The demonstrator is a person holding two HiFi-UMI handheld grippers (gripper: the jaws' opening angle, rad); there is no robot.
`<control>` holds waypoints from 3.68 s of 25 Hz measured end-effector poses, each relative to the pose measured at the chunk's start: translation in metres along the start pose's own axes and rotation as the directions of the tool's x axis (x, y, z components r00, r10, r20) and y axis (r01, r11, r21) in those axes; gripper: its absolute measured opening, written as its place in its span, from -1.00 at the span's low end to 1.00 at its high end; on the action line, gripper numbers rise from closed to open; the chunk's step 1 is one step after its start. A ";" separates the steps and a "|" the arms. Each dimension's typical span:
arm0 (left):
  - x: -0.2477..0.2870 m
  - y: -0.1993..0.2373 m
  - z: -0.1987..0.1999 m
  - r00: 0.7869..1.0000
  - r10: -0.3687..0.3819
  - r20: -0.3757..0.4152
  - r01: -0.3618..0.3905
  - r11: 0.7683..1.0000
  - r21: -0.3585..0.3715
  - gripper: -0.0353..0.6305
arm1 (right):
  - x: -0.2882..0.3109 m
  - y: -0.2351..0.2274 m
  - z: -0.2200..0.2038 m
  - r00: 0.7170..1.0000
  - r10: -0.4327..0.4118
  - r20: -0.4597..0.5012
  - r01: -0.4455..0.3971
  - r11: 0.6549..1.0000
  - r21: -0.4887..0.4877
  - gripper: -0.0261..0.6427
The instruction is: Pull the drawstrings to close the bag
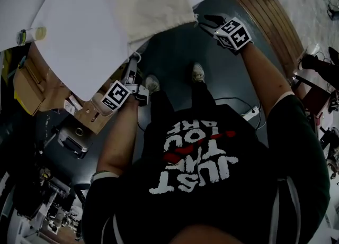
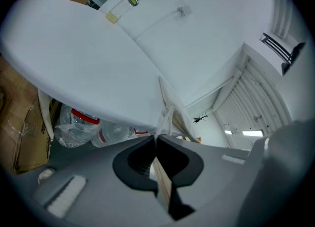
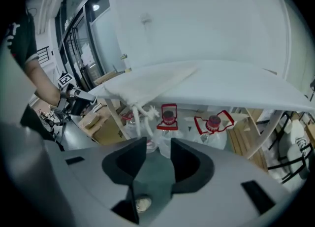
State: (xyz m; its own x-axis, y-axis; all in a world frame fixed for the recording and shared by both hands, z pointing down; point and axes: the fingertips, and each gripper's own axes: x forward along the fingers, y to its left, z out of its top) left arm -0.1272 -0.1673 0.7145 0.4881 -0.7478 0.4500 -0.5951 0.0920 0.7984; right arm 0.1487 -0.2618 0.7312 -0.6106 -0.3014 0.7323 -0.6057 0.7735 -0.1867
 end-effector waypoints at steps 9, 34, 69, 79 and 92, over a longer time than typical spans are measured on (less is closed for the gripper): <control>0.002 -0.004 -0.005 1.000 0.003 -0.009 -0.003 1.000 0.003 -0.86 | 0.016 0.018 0.022 0.996 0.020 0.085 -0.017 0.999 -0.028 -0.55; -0.015 0.001 0.007 0.985 0.169 -0.027 -0.158 0.958 0.240 -0.86 | -0.049 -0.053 -0.004 0.837 -0.545 -0.040 0.538 0.834 -0.121 -0.87; -0.031 0.008 0.031 0.969 0.248 -0.018 -0.226 0.909 0.351 -0.86 | 0.005 -0.004 0.006 0.961 -0.270 0.060 0.275 0.955 -0.109 -0.46; -0.032 0.009 0.032 0.968 0.252 -0.008 -0.233 0.907 0.349 -0.86 | 0.005 -0.003 0.025 0.944 -0.275 0.181 0.263 0.961 0.089 -0.84; -0.032 -0.024 0.073 0.936 0.346 0.058 -0.305 0.719 0.624 -0.86 | -0.079 -0.039 0.042 0.787 -0.613 0.070 0.613 0.764 -0.202 -0.89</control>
State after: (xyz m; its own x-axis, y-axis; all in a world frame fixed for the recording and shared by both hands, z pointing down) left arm -0.1754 -0.1941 0.6519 0.2140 -0.7064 0.6747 -0.9753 -0.1164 0.1876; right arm 0.1994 -0.2917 0.6528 -0.1451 -0.7500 0.6453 -0.7341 0.5189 0.4381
